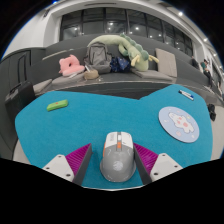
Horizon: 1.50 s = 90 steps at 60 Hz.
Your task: Arrange mouse
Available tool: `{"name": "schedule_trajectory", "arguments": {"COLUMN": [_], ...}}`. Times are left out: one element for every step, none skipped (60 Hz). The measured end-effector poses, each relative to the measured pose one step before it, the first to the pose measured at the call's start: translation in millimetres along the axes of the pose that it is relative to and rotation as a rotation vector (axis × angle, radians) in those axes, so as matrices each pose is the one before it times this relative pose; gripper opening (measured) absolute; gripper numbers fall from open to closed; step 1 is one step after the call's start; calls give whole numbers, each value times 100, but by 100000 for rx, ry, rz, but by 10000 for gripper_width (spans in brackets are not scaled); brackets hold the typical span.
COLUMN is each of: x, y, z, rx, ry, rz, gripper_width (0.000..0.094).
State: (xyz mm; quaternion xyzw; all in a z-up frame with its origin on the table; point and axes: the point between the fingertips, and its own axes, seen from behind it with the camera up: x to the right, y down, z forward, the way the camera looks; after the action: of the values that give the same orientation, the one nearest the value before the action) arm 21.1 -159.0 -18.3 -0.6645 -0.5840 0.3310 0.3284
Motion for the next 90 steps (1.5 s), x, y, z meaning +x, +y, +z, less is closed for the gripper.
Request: {"name": "schedule_trajectory", "arguments": {"x": [-2,-5,-45,24,60,27,108,158,188,-74,-24,-31,0,40,19,16,33,10,9,4,55,58,70,70,46,199,350,364,518,605,639,702,643,774,841,913,1063,1007,1366,1293,1226,1185,1185,1054,950,834,813,722,671,672,717,714,585,390,336,296,250,217,206,175,161,190,159,-74,90,79,51,3,-42,85,-20,-29,45,20,21,7,99,272,438,337,296,191,134,36,-16,-98,39,-213,-240,-234], "y": [-9,-31,-97,10,22,11,10,9,4,17,25,26,-22,-76,-64,-42,-31,-63,-93,-110,-153,-214,-321,-543,-776,-777,-847,-984,-1148,-1161,-1162,-1153,-1439,-1153,-1129,-1106,-1262,-590,-980,-590,-405,-111,160,120,197,349,543,593,588,683,793,877,788,751,809,841,816,633,554,571,616,677,630,829,373,322,348,391,387,34,9,67,-15,24,55,86,-75,-75,-273,-16,20,-68,-126,-145,-82,-91,-270,-104,-96,-23], "z": [54,35,125,53,71,11,8,13,17,-21,-48,-2,19,-16,13,9,-34,-12,-74,-130,-196,-267,-426,-458,-520,-536,-870,-490,-459,-405,-355,-280,-50,-151,-101,1,357,-28,581,412,493,539,514,703,744,722,757,699,712,704,667,629,588,533,473,454,450,440,399,399,375,331,326,423,227,256,188,117,127,39,23,-2,-16,58,28,3,-19,-82,-144,-159,-200,-234,-411,-475,-621,-765,-1015,-1002,-1090,-1170], "rx": [-180,-11,-7,-73,-79,-52,69,69,-5,-56,-94,-307,-87,205,133,83,72,94,322,234,374,365,542,1234,1829,1823,1586,1732,1876,1801,1456,1385,1464,1609,1678,1668,1305,1286,998,945,488,-282,-715,-898,-832,-1225,-1669,-1612,-1236,-1226,-1651,-1703,-1310,-1165,-1411,-1581,-1325,-856,-572,-713,-1108,-1499,-1552,-947,-822,-548,-620,-780,-861,-562,777,984,574,167,-153,-243,173,161,52,10,89,208,277,383,248,305,423,947,1075,948], "ry": [-10,84,124,300,390,360,483,670,717,-178,-11,34,132,159,131,146,177,103,28,13,11,-141,-390,-573,-691,-496,-338,-67,338,584,524,420,410,388,487,664,824,1231,1622,1882,1781,1543,1286,1061,686,367,175,116,55,138,497,774,425,89,-124,-126,-42,-103,-68,-60,84,345,471,490,343,310,236,38,-94,-328,-120,-103,-86,-54,31,-101,291,1053,1344,1399,1146,1012,487,92,-197,-385,-493,-463,-613,-607], "rz": [-303,-168,-44,-107,-143,47,230,229,157,288,-256,-661,-1030,-788,-524,-143,136,173,304,244,-116,-597,-517,329,1048,756,87,18,383,519,-64,-405,-206,10,140,-134,-948,-1198,-674,-80,-365,-1106,-900,101,841,728,279,429,864,905,510,195,191,287,131,-49,-127,-106,-66,-306,-482,-416,-162,-65,-369,-454,-372,-257,-144,123,498,427,434,538,427,158,77,-102,-202,-356,-483,-380,-214,-24,122,279,286,288,21,-246], "gripper_width": [807,797,787,772,728,707,630,552,506,483,479,485,445,435,420,397,388,358,343,337,331,330,330,331,332,331,331,330,331,331,331,331,330,330,330,331,331,331,331,330,331,329,330,329,330,330,330,329,330,329,329,330,330,331,332,331,333,339,339,340,339,339,341,343,343,343,343,351,366,388,406,428,445,467,487,507,551,641,690,784,878,875,855,839,843,850,854,853,851,852]}}
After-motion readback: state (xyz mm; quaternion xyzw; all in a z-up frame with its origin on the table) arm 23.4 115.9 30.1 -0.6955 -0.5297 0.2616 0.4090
